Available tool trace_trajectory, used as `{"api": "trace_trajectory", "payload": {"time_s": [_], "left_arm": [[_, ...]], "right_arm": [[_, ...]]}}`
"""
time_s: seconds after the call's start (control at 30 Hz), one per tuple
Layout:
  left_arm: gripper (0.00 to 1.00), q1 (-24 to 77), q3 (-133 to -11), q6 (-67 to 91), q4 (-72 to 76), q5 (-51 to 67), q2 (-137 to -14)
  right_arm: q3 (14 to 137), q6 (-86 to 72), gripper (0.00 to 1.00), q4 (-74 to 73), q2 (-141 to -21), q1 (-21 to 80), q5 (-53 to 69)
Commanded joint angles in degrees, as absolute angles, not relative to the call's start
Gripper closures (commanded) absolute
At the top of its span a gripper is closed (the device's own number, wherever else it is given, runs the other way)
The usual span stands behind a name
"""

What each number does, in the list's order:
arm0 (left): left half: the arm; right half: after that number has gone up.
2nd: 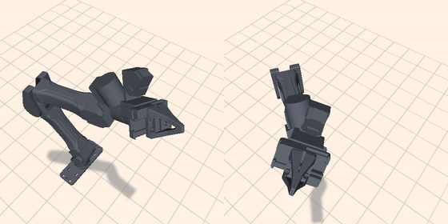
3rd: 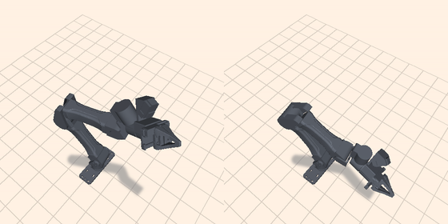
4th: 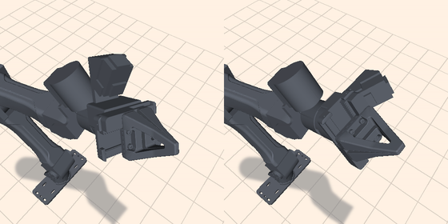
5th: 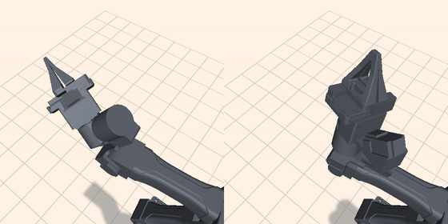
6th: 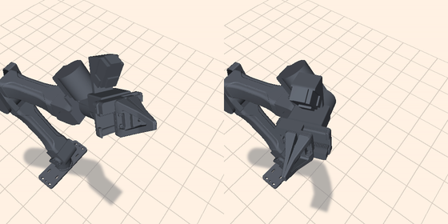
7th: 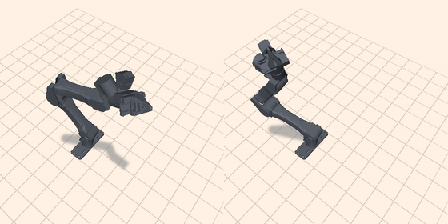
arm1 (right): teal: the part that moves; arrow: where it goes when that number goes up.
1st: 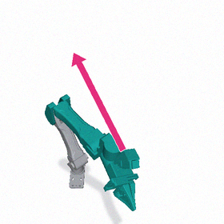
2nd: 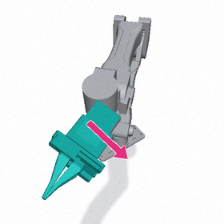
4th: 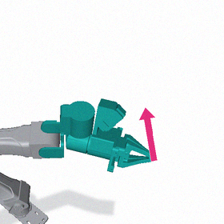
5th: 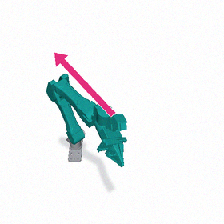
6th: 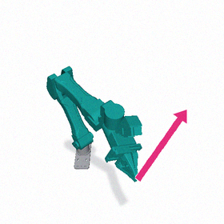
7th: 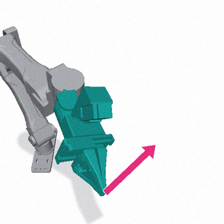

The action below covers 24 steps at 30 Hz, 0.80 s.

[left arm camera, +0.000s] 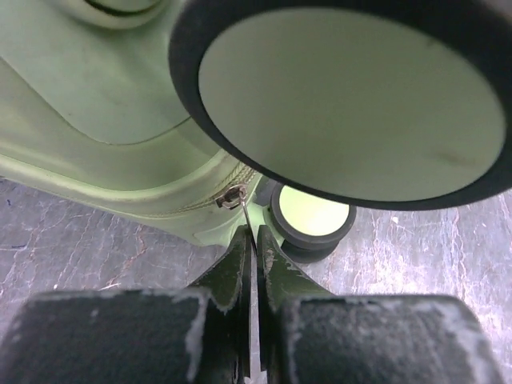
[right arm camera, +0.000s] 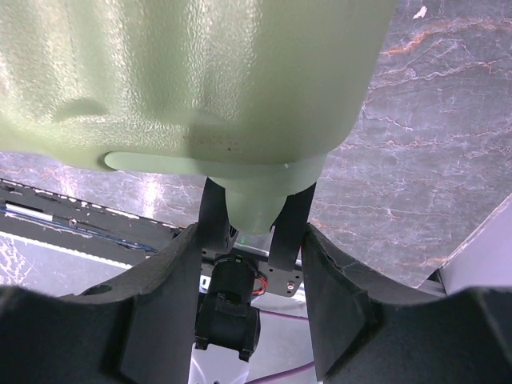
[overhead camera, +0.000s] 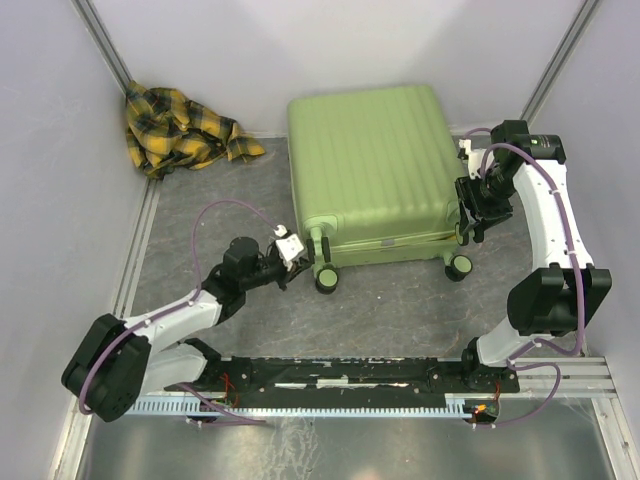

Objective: Pack the luggage

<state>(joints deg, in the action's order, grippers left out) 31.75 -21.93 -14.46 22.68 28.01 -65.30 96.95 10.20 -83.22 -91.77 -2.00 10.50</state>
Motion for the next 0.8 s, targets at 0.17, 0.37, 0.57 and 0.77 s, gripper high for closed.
{"api": "trace_trajectory", "payload": {"time_s": [0.17,0.37,0.57,0.77], "left_arm": [[0.97,46.8,-18.8,-8.7,31.9,14.0,-62.6],[0.97,55.9,-18.6,-7.0,35.5,0.6,-65.1],[0.97,66.5,-20.5,-7.2,41.6,-11.0,-71.3],[0.97,72.0,-23.6,-7.9,43.9,-16.5,-77.9]], "right_arm": [[98.4,8.4,0.98,-79.1,-90.4,-1.6,14.9],[98.1,8.3,0.98,-79.1,-90.4,-1.7,15.0],[96.9,8.0,0.98,-78.9,-89.7,-1.7,15.3],[96.3,7.9,0.98,-78.9,-88.9,-1.6,16.0]]}}
